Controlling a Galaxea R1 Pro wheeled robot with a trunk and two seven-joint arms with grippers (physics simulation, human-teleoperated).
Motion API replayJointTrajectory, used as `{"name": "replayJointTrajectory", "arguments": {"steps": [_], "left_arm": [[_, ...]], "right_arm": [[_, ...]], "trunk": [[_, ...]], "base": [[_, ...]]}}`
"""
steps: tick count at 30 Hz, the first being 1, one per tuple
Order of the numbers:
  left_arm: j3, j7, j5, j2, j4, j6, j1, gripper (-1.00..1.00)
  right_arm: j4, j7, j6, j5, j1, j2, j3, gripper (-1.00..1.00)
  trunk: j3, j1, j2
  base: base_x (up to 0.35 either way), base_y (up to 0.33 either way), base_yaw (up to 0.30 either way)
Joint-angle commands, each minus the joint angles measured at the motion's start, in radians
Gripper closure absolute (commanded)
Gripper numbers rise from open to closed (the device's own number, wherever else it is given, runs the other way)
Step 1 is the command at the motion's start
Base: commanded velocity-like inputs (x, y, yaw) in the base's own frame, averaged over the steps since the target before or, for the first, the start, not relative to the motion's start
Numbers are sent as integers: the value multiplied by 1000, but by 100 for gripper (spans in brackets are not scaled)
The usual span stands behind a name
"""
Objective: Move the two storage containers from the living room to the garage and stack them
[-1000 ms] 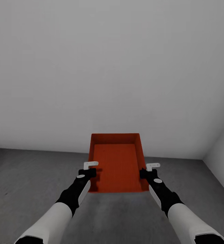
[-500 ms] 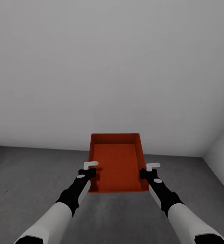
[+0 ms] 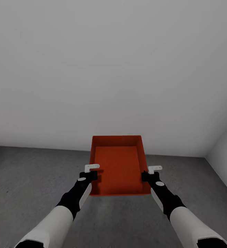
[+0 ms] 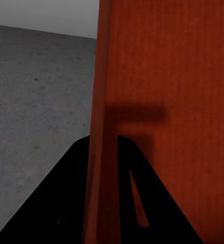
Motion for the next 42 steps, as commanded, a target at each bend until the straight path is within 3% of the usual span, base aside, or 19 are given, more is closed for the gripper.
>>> {"name": "replayJointTrajectory", "arguments": {"steps": [1, 42], "left_arm": [[-2, 7, 13, -1, -66, 4, -1, 100], [-1, 7, 12, -1, -64, 4, -1, 100]], "right_arm": [[1, -4, 2, -1, 0, 0, 0, 100], [1, -4, 2, -1, 0, -1, 0, 100]], "trunk": [[-3, 0, -1], [-69, 0, -1]], "base": [[0, 0, 0], [0, 0, 0]]}}
